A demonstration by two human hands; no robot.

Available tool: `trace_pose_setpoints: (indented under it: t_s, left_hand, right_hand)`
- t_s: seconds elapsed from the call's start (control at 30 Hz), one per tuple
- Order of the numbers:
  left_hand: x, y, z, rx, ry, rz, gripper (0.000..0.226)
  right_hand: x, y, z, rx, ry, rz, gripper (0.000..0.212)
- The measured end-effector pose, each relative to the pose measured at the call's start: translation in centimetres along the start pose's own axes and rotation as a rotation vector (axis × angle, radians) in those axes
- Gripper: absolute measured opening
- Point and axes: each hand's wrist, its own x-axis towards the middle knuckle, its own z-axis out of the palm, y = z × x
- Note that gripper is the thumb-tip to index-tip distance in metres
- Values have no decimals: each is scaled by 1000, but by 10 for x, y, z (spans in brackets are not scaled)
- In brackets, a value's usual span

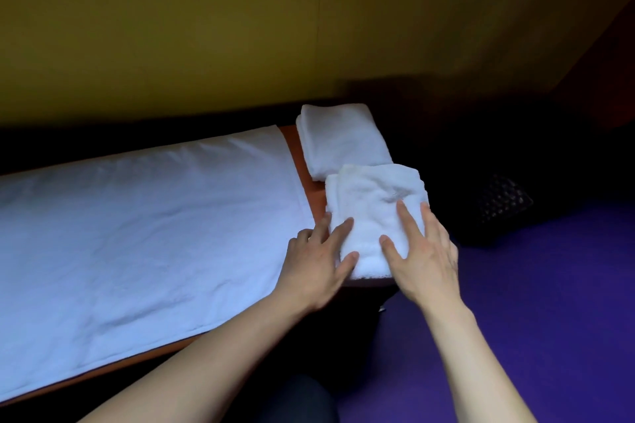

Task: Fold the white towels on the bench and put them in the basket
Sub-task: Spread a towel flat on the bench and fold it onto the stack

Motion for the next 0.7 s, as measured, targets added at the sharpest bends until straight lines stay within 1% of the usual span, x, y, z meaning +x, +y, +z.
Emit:
trace_pose_setpoints:
  t_s: [0.07, 0.13, 0.2, 0.23, 0.33, 0.4, 0.43, 0.5, 0.6, 0.7]
  left_hand:
    - [-14, -6, -3, -21, 30, -1, 65]
    - [-32, -20, -3, -12, 29, -30, 73]
    - [-49, -40, 4, 81, -1, -18, 76]
    - [-57, -50, 8, 154, -16, 19, 76]
    - [-63, -66, 17, 352, -42, 97, 75]
    - [-61, -68, 17, 375, -27, 110, 74]
    - [-61, -67, 16, 375, -13, 126, 70]
    - [-63, -68, 15, 353, 46, 154, 53]
    - [-64, -69, 19, 313, 174, 142, 35]
    - [-60, -66, 23, 329, 247, 155, 29]
  right_hand:
    - [3, -4, -4, -5, 14, 7, 68]
    - [3, -11, -7, 12, 99, -1, 65]
    - [3, -21, -7, 55, 221, -47, 58]
    - [3, -27, -5, 82, 268, -72, 53]
    - [4, -54, -3, 138, 322, -163, 46]
    - [7, -75, -2, 126, 301, -240, 44]
    - [9, -85, -2, 122, 282, -280, 43]
    - [15, -102, -2, 129, 218, -340, 41]
    - [29, -120, 0, 98, 42, -350, 37]
    - [42, -136, -2, 60, -121, -318, 36]
